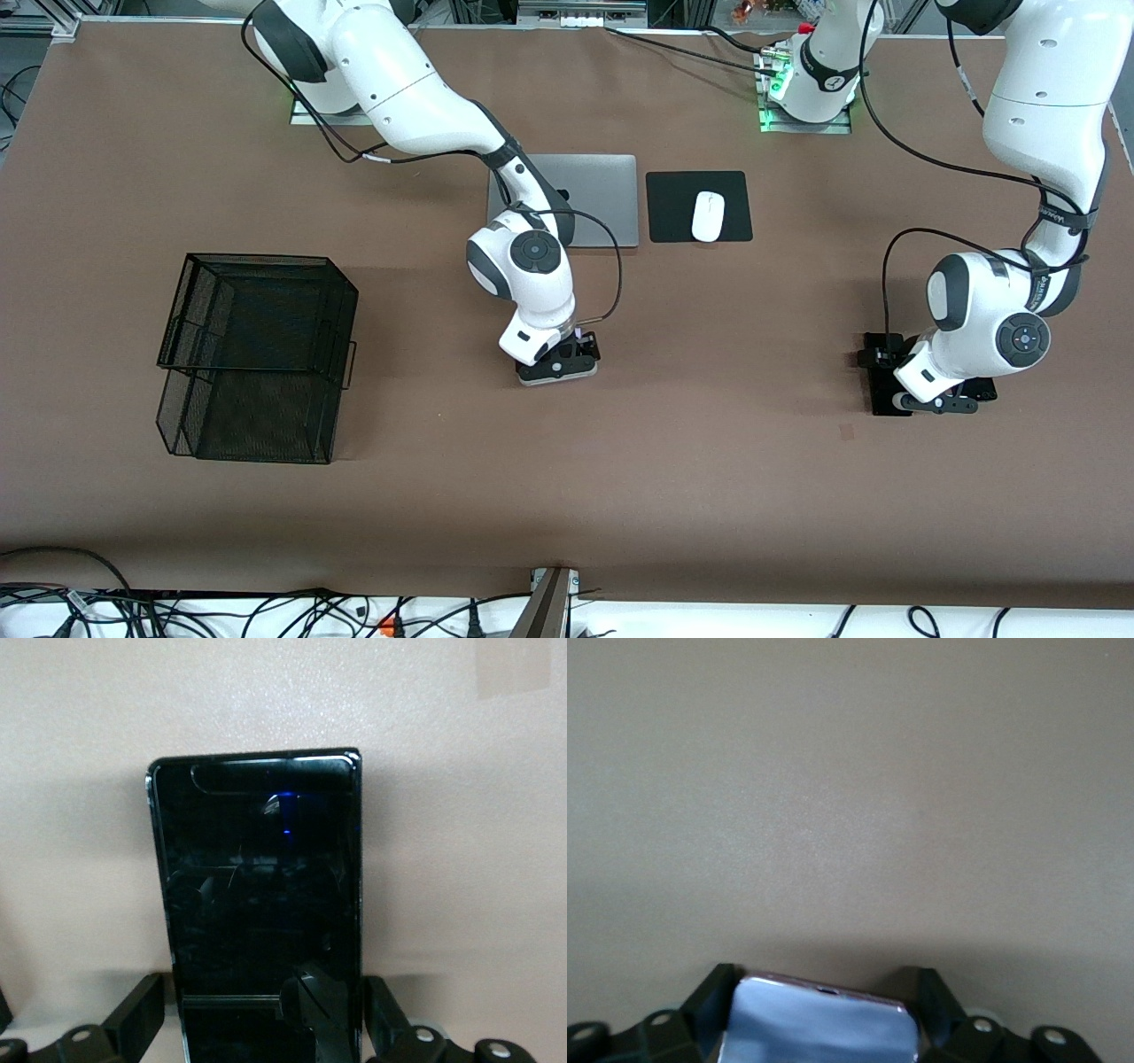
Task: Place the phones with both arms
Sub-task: 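Lift the white phone with the right gripper while the left gripper waits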
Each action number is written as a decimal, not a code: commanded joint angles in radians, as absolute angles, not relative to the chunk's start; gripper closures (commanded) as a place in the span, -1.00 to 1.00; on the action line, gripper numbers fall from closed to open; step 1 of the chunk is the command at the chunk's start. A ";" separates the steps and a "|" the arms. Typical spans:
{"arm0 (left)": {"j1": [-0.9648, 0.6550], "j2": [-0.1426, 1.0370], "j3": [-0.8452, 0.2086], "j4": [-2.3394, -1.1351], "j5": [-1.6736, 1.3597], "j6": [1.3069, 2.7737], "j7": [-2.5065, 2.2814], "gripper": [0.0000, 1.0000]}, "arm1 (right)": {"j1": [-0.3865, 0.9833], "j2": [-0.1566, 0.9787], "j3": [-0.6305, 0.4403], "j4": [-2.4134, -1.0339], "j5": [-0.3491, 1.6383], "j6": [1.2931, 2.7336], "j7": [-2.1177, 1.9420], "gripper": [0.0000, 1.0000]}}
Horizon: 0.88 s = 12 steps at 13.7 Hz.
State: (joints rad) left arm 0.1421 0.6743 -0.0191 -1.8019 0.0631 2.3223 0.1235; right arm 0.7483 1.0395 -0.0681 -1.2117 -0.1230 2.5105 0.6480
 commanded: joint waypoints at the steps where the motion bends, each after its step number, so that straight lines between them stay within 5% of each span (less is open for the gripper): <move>1: 0.147 0.673 -0.029 -1.799 0.078 2.330 0.118 -1.00 | 0.747 1.042 -0.063 -1.230 -0.133 2.528 0.632 0.18; 2: 0.147 0.673 -0.029 -1.799 0.078 2.330 0.118 -1.00 | 0.746 1.042 -0.063 -1.230 -0.136 2.528 0.630 0.51; 5: 0.147 0.673 -0.031 -1.799 0.078 2.330 0.118 -1.00 | 0.735 1.032 -0.061 -1.229 -0.127 2.516 0.583 1.00; 12: 0.146 0.673 -0.031 -1.799 0.078 2.329 0.118 -1.00 | 0.674 0.970 -0.020 -1.100 -0.057 2.151 0.489 1.00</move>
